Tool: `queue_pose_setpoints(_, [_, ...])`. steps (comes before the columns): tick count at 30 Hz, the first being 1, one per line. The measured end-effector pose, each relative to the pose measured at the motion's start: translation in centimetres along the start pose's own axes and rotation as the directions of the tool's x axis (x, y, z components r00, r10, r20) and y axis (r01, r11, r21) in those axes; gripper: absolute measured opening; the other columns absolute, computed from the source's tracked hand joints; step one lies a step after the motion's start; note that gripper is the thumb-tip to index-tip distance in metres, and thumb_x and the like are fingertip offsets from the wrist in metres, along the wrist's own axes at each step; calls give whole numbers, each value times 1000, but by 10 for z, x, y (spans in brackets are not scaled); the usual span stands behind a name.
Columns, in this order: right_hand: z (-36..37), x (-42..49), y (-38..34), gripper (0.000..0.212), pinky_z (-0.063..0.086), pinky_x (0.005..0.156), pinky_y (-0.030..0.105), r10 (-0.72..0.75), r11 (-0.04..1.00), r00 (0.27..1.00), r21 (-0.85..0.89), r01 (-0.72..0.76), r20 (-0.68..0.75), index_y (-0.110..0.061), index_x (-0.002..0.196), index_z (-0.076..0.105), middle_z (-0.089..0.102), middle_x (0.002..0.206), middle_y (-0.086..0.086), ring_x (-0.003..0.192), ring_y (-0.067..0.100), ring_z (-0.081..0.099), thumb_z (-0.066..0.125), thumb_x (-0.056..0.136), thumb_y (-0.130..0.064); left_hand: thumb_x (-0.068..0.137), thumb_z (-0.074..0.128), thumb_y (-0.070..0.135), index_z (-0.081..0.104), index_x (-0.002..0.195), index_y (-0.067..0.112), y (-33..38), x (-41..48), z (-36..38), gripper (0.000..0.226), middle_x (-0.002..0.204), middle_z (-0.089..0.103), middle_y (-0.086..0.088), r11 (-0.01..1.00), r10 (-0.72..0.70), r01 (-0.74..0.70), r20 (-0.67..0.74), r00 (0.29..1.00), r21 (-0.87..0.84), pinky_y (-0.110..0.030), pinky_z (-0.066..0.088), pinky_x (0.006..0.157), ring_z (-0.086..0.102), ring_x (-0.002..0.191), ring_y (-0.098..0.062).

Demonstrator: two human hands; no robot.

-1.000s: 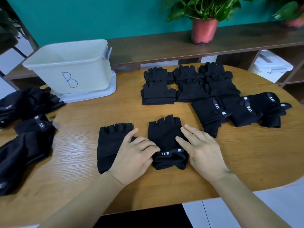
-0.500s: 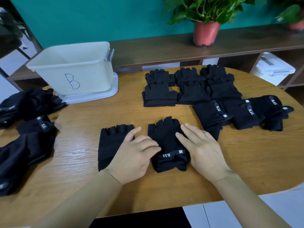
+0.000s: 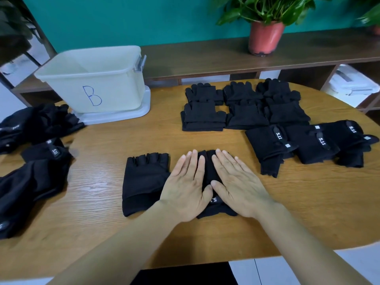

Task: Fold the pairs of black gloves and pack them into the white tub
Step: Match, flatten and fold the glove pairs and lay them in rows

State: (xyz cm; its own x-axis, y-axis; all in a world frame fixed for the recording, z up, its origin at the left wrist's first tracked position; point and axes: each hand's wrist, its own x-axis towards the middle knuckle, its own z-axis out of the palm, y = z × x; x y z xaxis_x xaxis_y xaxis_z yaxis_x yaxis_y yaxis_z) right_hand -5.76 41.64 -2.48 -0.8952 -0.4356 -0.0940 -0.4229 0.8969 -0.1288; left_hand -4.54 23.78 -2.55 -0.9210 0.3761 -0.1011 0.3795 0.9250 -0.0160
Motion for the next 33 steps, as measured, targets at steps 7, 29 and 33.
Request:
queue_pose_setpoints(7, [-1,-5,-8,79,-12,121,31,128,990,992,58,-129,5,-21,152,-22,-27,159,-6,144,6,-28,-14,88,-67,72,-38,66,-27,149,11,-11,-7,5,96,160,-28,-10,999,-20,20,-3,1000,-27,-44,-16,121,-28,148,-21])
queue_pose_setpoints(29, [-24,-71,-30,85,-10,118,19,-97,995,985,21,101,-144,-18,154,30,29,159,-4,148,1,13,30,73,-45,74,61,49,75,98,25,-37,-48,-5,36,82,71,14,924,309,-373,-408,859,-87,-31,25,105,65,77,-8])
queue_pose_setpoints(33, [-20,-71,-31,81,-16,110,11,-85,995,989,38,90,-121,-21,155,23,24,159,-10,140,-7,1,50,80,-34,72,59,35,74,84,22,-33,-43,-10,23,60,61,14,934,257,-343,-479,839,-98,-32,25,111,58,60,-8])
